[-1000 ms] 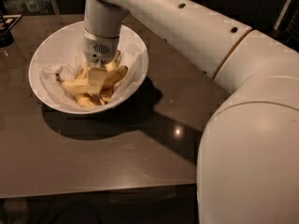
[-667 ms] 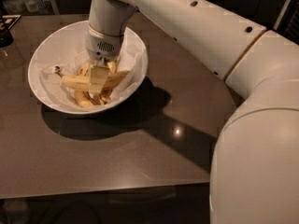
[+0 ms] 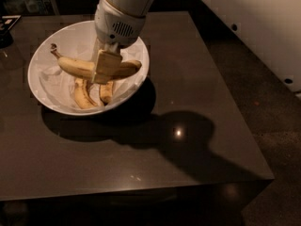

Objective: Pick banana from white bowl

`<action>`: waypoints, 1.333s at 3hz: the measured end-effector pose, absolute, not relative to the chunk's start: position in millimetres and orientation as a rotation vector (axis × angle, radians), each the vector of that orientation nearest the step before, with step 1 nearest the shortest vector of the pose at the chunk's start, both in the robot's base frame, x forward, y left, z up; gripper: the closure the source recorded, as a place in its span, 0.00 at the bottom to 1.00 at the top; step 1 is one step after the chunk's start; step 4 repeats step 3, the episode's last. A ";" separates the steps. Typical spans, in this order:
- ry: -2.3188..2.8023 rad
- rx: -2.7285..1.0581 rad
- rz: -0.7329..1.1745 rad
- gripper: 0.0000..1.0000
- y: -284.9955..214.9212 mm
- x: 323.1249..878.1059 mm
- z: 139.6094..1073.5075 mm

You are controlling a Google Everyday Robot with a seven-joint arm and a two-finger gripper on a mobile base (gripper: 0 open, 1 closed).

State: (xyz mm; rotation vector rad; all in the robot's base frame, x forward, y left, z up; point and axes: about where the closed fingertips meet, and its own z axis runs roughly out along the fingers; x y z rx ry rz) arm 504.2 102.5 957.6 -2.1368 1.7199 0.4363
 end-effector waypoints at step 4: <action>1.699 -2.054 0.340 1.00 71.0 413.4 1030.5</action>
Offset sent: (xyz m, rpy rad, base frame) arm -0.1023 -0.0390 0.0880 -0.0250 -0.1021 -0.0381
